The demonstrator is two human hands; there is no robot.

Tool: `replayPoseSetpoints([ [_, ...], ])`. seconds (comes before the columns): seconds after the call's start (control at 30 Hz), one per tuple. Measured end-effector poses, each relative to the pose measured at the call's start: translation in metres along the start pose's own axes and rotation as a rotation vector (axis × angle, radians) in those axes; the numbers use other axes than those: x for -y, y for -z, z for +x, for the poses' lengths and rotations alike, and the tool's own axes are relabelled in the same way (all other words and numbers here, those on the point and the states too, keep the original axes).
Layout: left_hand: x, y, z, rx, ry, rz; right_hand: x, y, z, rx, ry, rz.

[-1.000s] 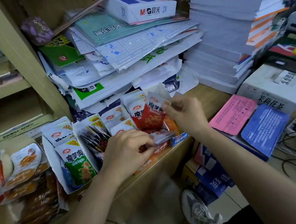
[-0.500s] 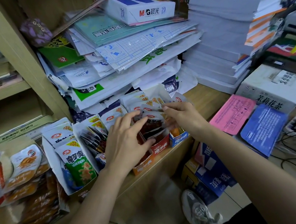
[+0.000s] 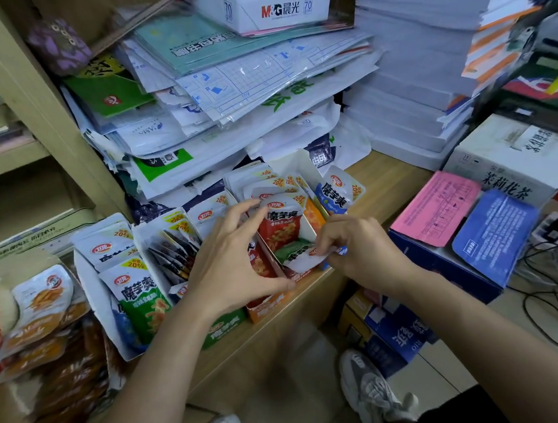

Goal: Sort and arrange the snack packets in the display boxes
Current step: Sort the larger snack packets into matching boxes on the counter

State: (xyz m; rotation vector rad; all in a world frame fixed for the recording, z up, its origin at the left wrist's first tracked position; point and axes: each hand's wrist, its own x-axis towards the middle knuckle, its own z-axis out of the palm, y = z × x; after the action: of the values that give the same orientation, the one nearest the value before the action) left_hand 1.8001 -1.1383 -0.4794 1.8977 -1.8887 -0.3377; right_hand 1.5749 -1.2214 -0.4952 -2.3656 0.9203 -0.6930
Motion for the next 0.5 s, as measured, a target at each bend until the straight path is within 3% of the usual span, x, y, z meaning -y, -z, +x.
replayPoseSetpoints([
  [0.23,0.002,-0.001,0.0,-0.101,0.013,-0.16,-0.002,0.001,0.001,0.046,0.069,-0.033],
  [0.33,0.004,-0.005,0.004,-0.159,0.019,-0.219,0.002,0.006,0.008,-0.086,0.043,0.06],
  [0.5,0.003,-0.006,0.01,-0.271,0.012,-0.313,0.011,0.036,0.015,-0.317,-0.167,0.253],
])
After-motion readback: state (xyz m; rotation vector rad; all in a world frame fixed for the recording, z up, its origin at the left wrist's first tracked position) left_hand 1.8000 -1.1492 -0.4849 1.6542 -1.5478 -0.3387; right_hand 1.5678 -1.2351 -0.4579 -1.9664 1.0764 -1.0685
